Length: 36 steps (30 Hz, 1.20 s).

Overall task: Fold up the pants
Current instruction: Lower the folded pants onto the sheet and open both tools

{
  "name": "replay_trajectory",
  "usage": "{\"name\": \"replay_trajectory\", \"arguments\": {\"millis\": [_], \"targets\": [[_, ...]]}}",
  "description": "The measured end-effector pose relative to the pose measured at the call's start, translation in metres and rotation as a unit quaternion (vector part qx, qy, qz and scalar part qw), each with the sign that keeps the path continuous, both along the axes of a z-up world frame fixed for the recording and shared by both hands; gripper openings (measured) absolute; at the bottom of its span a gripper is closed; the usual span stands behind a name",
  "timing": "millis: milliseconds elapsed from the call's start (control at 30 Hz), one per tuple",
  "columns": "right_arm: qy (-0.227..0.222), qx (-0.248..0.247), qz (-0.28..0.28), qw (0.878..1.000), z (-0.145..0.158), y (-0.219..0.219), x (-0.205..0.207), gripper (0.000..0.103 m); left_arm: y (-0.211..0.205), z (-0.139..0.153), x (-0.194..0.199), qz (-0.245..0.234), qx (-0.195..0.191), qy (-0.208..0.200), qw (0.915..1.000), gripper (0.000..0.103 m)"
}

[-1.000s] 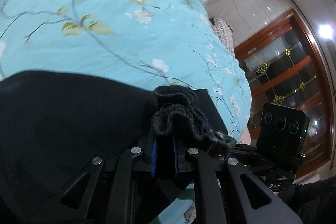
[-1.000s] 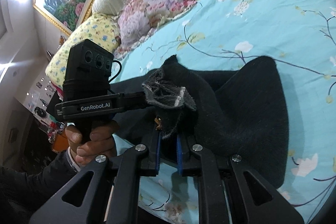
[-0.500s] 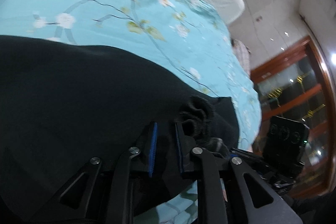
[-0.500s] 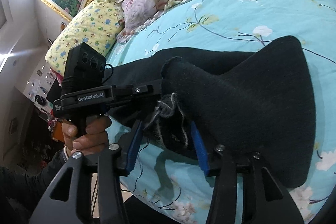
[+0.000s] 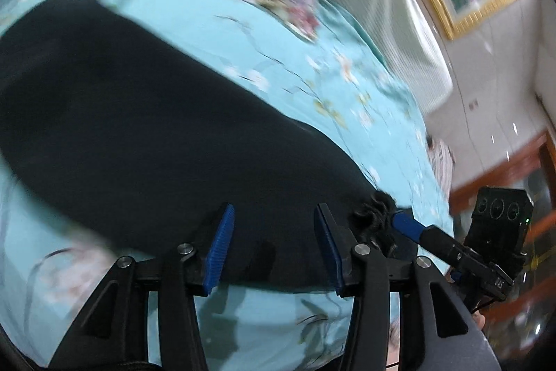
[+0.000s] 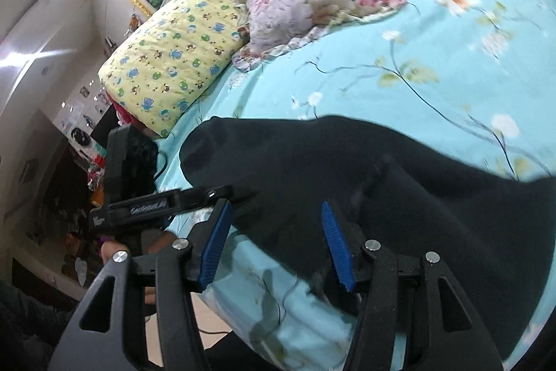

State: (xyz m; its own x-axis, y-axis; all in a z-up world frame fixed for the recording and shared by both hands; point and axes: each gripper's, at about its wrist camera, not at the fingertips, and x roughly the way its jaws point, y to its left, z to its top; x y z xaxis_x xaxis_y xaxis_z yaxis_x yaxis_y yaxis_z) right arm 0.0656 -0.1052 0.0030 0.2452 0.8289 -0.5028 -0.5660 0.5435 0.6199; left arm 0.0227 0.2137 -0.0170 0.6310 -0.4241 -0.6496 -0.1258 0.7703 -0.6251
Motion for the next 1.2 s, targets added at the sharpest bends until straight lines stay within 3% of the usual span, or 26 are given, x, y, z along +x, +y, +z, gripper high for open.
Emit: {"name": "replay_trajectory", "arguments": {"millis": [200, 433, 700, 833, 1200], "targets": [[-0.018, -0.007, 0.033, 0.999, 0.014, 0.035, 0.012, 0.056, 0.051, 0.001, -0.031, 0.085, -0.008, 0.002, 0.9963, 0.048], [-0.035, -0.03, 0.086, 0.995, 0.022, 0.089, 0.023, 0.056, 0.091, 0.003, -0.053, 0.147, 0.002, 0.004, 0.9891, 0.052], [-0.042, -0.056, 0.125, 0.99, 0.027, 0.139, 0.043, 0.056, 0.114, 0.0, -0.063, 0.185, -0.014, 0.006, 0.9826, 0.053], [-0.043, -0.062, 0.134, 0.988, 0.029, 0.153, 0.054, 0.057, 0.121, 0.005, -0.066, 0.218, 0.016, 0.011, 0.9757, 0.062], [-0.058, -0.102, 0.191, 0.974, 0.024, 0.224, 0.092, 0.057, 0.143, -0.015, -0.047, 0.229, -0.008, 0.033, 0.9728, 0.064]]}}
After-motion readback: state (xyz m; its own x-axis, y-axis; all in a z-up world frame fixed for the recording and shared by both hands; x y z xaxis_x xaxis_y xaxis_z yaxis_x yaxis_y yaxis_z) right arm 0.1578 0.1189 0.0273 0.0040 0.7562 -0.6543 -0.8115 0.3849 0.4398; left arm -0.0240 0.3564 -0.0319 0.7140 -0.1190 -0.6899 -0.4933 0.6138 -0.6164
